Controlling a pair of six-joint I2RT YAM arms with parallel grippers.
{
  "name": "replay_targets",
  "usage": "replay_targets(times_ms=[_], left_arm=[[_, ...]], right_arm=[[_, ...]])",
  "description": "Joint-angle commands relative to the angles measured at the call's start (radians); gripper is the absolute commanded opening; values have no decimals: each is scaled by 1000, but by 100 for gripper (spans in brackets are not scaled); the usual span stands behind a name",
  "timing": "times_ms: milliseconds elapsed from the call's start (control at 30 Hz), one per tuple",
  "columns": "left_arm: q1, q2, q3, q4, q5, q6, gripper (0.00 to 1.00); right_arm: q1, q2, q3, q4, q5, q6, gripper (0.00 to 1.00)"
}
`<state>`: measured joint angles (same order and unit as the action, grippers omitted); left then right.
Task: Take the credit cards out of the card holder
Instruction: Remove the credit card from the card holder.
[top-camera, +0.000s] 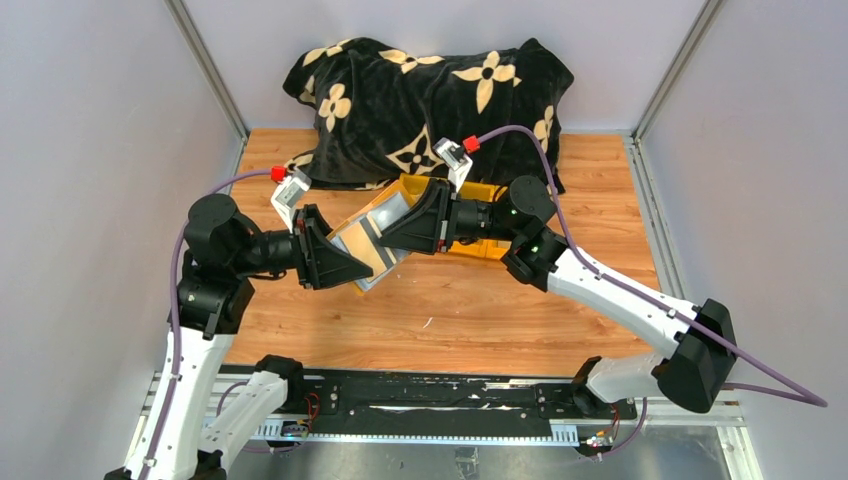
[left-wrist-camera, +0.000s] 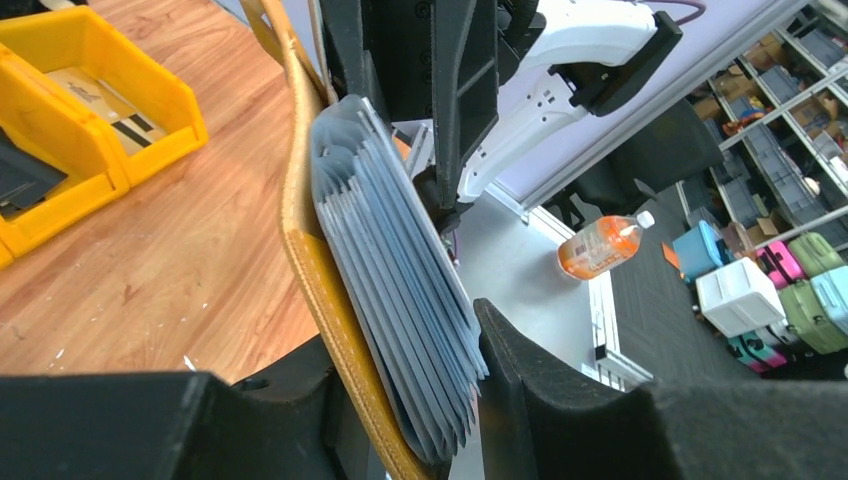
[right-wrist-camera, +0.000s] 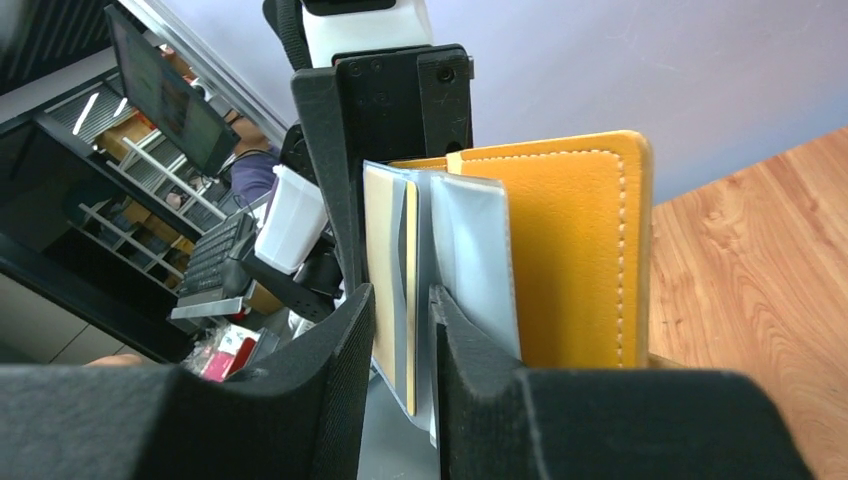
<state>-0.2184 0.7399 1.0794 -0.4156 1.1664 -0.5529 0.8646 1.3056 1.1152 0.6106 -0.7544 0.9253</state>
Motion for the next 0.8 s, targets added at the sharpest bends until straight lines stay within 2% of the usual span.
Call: replay_targets(times_ms=[0,133,233,333,433,567,767], left_arm=[[-14,-3,68,46,67,20,6],[-13,8,97,-30,39,81,4],[-13,20,118,-84,25,115,4],[-15,28,134,-121,21,142,5],[-15,31,139,-124,19,139,11],[-14,42,147,-132,21,128,22],[-14,53,143,-91,39,68,25]], right_arm=[[22,31,-38,44,-93,56,28],[22,52,-50,165,-123,124,23],[22,60,-50,193,-136,135,19],[20,57,-52,190,-137,123,9],[8,51,-66,225,-137,144,0],[-18,46,-99,285,-127,193,0],[-48,41,-146,354,-113,247,0]])
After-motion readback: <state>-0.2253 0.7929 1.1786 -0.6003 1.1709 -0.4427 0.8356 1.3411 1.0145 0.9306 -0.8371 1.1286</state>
